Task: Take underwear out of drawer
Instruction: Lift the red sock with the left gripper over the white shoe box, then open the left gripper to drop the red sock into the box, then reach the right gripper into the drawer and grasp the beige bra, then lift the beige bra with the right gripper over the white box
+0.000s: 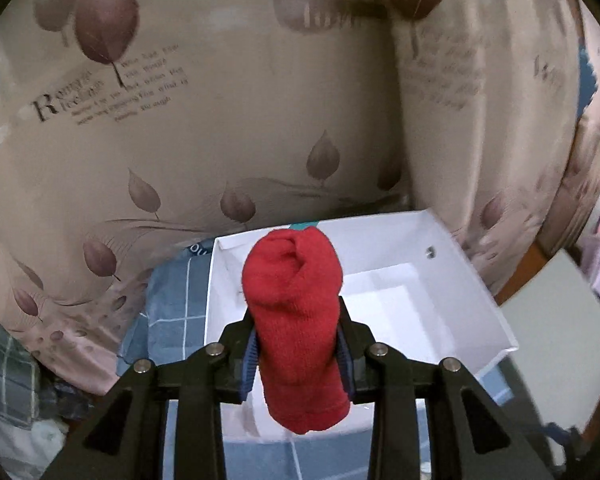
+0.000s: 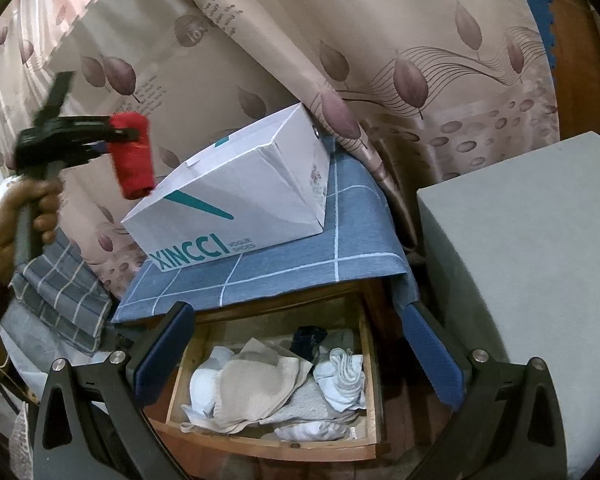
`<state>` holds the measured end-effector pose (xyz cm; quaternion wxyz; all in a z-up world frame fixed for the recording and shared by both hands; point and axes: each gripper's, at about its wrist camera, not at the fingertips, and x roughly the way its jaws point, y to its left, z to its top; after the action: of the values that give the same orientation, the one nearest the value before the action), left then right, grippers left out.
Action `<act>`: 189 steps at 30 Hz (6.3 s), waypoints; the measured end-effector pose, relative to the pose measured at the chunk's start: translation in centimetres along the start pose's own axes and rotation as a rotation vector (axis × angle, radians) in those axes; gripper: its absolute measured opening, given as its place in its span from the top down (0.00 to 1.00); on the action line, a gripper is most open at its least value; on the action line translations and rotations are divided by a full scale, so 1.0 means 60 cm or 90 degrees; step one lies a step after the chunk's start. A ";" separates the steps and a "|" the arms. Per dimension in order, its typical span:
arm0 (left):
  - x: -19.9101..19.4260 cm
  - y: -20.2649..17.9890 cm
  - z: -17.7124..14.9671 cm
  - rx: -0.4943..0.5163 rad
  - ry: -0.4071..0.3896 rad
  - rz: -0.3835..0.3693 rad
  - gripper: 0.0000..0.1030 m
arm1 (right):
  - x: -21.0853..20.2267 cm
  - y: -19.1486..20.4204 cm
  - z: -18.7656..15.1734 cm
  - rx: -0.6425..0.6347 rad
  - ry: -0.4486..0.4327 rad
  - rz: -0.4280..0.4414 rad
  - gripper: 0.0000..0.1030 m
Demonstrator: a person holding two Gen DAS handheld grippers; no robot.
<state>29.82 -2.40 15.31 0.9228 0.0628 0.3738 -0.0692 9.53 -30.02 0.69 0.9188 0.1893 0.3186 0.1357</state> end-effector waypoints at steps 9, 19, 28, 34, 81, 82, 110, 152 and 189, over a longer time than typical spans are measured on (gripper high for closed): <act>0.123 0.000 -0.011 0.030 0.080 0.040 0.68 | -0.001 -0.004 0.000 0.006 0.001 0.011 0.00; 0.179 0.027 -0.020 0.007 0.132 0.063 0.60 | 0.003 -0.004 0.000 0.009 0.008 0.015 0.00; 0.172 0.036 -0.019 -0.002 0.117 0.076 0.47 | 0.004 0.005 -0.002 -0.011 0.012 0.008 0.00; 0.141 0.026 -0.017 0.016 0.077 0.099 0.41 | 0.008 0.009 -0.004 -0.021 0.015 0.006 0.00; -0.040 0.145 -0.452 -0.201 0.046 -0.157 0.40 | 0.396 0.061 -0.156 0.117 0.390 0.057 0.19; -0.039 0.144 -0.452 -0.199 0.047 -0.158 0.40 | 0.396 0.061 -0.155 0.115 0.392 0.060 0.24; -0.018 0.138 -0.457 -0.191 0.082 -0.145 0.40 | 0.351 0.124 -0.155 -0.011 0.383 0.098 0.95; -0.001 0.136 -0.465 -0.186 0.116 -0.120 0.40 | 0.062 0.174 0.012 0.044 0.159 0.224 0.96; 0.004 0.138 -0.466 -0.207 0.128 -0.158 0.40 | 0.063 0.188 0.173 -0.135 0.056 0.149 0.94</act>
<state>12.38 10.39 -4.27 0.8631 -0.1269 0.4753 -0.1146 17.56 -21.29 11.10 0.8968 0.1206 0.3181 0.2829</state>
